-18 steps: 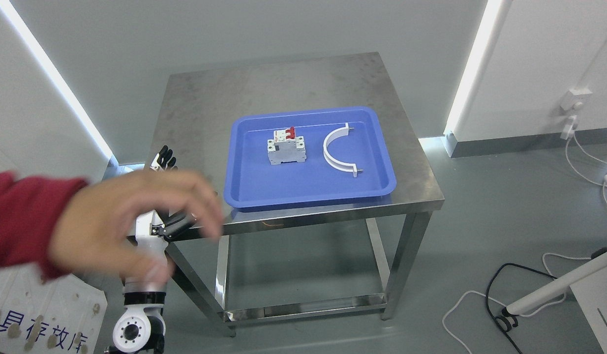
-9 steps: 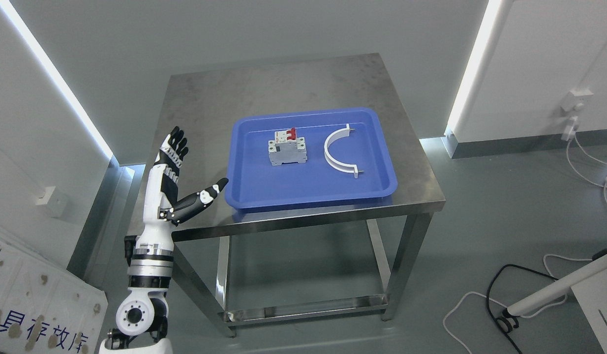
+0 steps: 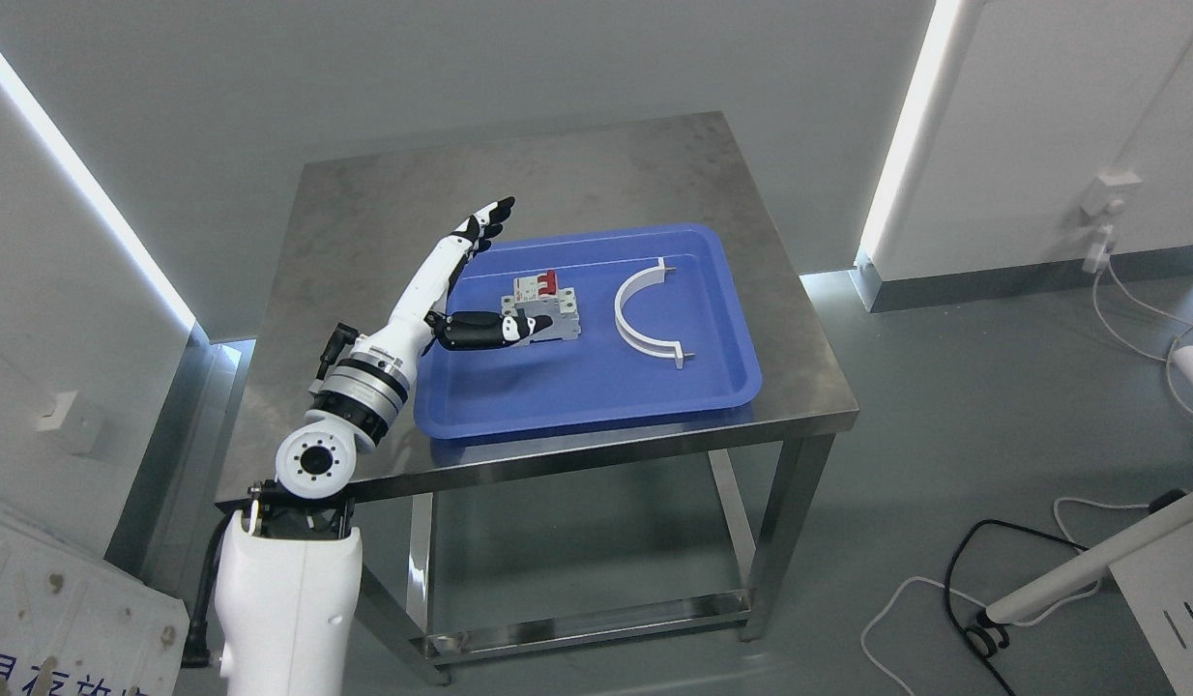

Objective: Place circuit breaker on shelf
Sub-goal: 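Close the left hand around the white-and-red circuit breaker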

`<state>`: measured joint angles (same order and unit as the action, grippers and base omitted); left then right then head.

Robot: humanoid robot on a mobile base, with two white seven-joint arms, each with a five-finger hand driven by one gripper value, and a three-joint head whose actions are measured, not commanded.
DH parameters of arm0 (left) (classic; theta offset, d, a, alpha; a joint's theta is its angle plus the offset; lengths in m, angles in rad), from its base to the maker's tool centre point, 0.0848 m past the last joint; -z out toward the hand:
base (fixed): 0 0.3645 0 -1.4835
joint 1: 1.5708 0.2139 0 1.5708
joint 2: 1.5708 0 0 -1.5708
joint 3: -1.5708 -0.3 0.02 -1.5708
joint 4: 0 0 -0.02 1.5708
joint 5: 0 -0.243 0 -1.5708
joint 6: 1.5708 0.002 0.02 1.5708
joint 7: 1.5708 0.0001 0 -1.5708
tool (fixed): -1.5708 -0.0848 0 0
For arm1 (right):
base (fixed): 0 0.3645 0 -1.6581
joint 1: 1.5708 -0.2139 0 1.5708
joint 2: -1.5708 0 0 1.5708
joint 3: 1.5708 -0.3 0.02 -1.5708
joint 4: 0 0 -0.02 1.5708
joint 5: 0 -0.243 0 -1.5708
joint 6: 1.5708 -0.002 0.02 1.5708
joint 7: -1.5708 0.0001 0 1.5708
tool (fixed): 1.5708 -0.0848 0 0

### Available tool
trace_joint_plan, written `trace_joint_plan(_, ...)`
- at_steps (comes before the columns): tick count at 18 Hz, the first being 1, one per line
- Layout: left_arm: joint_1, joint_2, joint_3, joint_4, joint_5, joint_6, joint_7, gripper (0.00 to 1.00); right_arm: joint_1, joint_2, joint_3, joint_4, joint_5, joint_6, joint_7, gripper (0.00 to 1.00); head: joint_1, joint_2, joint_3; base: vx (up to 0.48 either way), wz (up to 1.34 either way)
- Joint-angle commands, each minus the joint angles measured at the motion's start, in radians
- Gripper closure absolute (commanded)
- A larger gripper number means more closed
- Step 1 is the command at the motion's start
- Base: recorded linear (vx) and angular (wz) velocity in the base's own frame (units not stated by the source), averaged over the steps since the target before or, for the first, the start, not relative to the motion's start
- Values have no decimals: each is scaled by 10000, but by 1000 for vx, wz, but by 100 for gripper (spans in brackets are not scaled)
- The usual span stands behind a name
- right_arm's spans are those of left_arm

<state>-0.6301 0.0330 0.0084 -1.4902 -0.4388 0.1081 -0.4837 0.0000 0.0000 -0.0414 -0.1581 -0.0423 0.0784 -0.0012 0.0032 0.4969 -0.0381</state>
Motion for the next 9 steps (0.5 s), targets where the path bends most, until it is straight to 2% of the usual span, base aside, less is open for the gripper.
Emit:
trace_joint_plan(1, -909, 864, -1066, 943, -1840, 392, -1005, 4, 154, -175, 0, 1, -7, -308, -18, 0, 0, 0, 0, 96, -93)
trace_joint_plan(5, -786, 1755, -1035, 927, -1871, 407, -1757, 7, 154, -175, 0, 1, -7, -308, -18, 0, 0, 0, 0, 73, -73)
trace_joint_plan(9, -694, 1742, -851, 882, -1810, 407, -2050, 16, 154, -175, 0, 1, -7, -308, -18, 0, 0, 0, 0, 28, -33)
